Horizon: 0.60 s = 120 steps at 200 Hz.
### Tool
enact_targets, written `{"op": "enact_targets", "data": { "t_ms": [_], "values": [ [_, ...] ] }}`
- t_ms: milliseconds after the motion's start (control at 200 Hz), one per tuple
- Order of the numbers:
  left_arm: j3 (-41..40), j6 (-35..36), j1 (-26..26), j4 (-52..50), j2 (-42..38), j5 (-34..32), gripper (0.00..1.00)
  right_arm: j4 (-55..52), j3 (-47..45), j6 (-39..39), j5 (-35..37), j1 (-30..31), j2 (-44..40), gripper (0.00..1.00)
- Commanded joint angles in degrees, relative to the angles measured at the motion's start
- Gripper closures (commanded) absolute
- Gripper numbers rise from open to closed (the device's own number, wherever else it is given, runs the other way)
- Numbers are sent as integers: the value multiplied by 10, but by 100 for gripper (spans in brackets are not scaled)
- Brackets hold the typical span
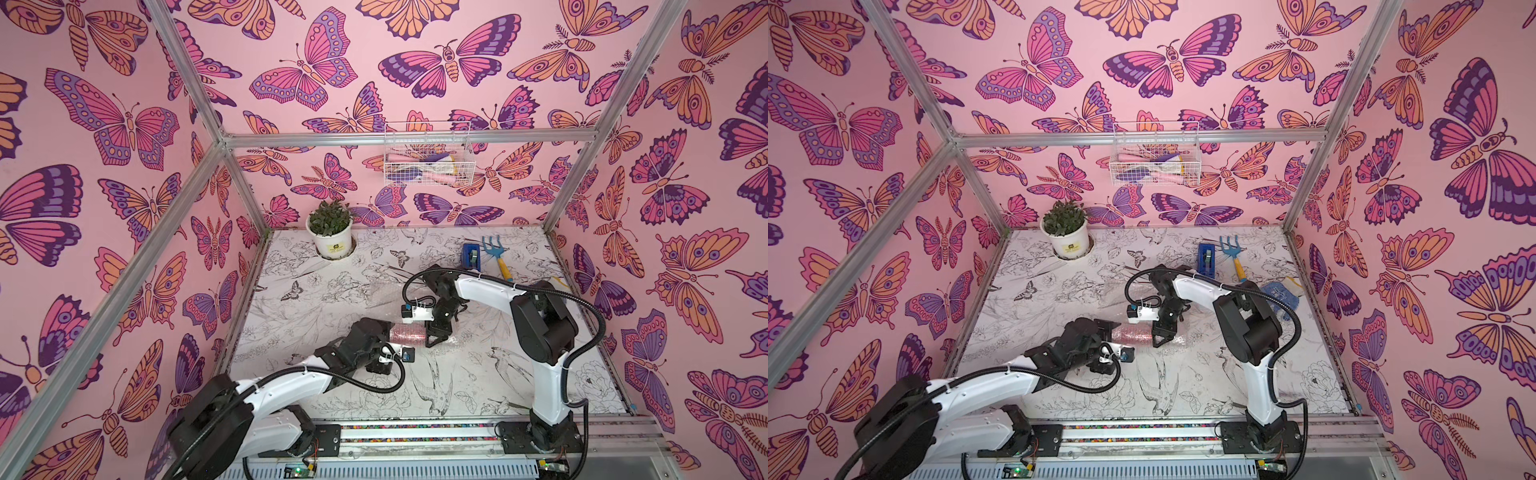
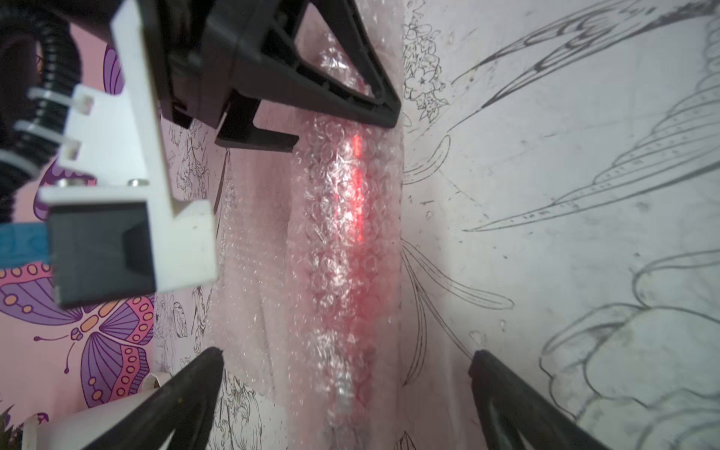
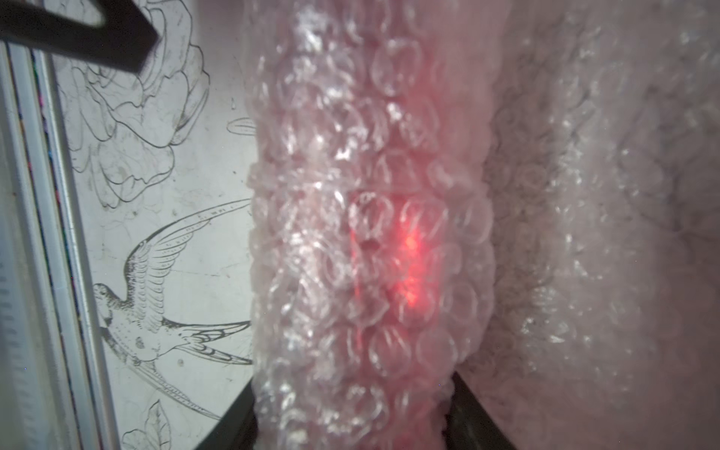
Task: Wrap wine bottles in bubble wrap
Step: Wrap the wine bottle in bubble wrap.
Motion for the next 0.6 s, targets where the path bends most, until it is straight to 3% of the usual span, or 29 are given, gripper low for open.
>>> {"op": "enact_targets", "data": {
  "t_ms": [0, 195, 336, 596],
  "values": [
    [25, 35, -16, 86, 67, -27, 0, -73, 14, 14, -18, -5, 19, 97],
    [64, 44, -39, 122, 161, -9, 3, -67, 21, 21, -24, -12, 20, 94],
    [75, 34, -42, 122, 212, -6, 17, -63, 24, 22, -32, -17, 16, 85],
    [79, 27, -24, 39, 242, -17, 57, 33, -23, 69, -62, -33, -48, 39]
  ]
}}
